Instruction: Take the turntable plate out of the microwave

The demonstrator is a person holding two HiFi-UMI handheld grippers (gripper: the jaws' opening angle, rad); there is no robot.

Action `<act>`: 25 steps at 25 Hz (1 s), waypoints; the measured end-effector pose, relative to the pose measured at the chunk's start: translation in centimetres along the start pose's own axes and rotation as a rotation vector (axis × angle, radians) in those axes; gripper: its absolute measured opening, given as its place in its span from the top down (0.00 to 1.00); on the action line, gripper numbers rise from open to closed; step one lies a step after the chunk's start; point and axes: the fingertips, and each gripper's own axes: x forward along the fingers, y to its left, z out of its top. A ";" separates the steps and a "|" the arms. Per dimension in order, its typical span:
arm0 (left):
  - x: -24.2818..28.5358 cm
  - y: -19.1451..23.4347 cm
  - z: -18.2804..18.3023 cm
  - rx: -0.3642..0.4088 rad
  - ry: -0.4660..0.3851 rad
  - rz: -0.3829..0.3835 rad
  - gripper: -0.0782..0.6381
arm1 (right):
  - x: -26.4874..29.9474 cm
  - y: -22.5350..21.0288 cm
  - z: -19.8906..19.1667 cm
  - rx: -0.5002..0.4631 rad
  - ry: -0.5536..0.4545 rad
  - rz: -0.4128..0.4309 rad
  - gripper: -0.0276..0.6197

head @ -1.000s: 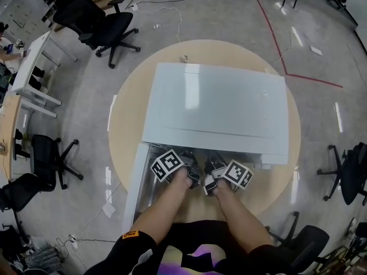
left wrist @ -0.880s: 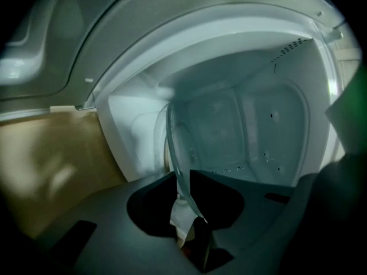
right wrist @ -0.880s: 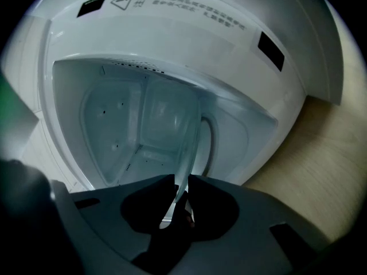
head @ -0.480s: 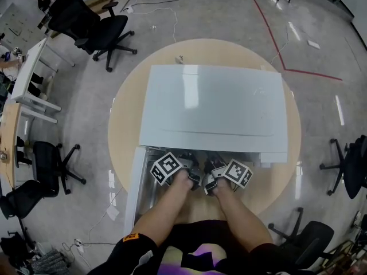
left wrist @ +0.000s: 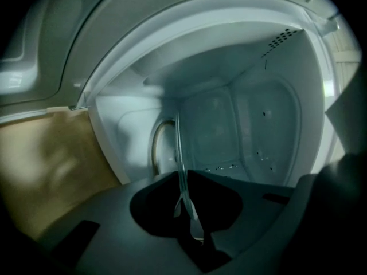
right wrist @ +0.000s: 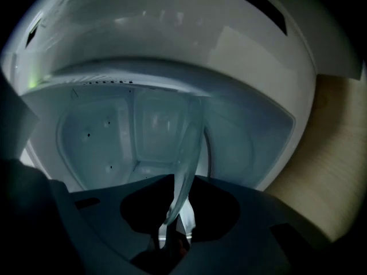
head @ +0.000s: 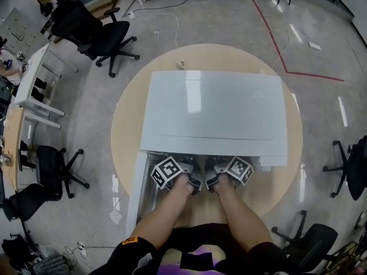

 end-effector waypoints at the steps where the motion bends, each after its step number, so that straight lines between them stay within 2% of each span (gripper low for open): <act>1: 0.0 -0.2 0.0 0.003 0.000 -0.004 0.77 | 0.1 0.1 0.0 -0.005 0.001 -0.002 0.83; 8: -0.1 0.0 0.0 -0.012 0.004 -0.003 0.77 | 0.1 0.4 0.2 0.037 -0.031 0.057 0.87; 25: -3.5 -2.0 -2.0 0.005 -0.026 -0.063 0.76 | -3.5 2.8 -1.0 -0.008 -0.036 0.116 0.87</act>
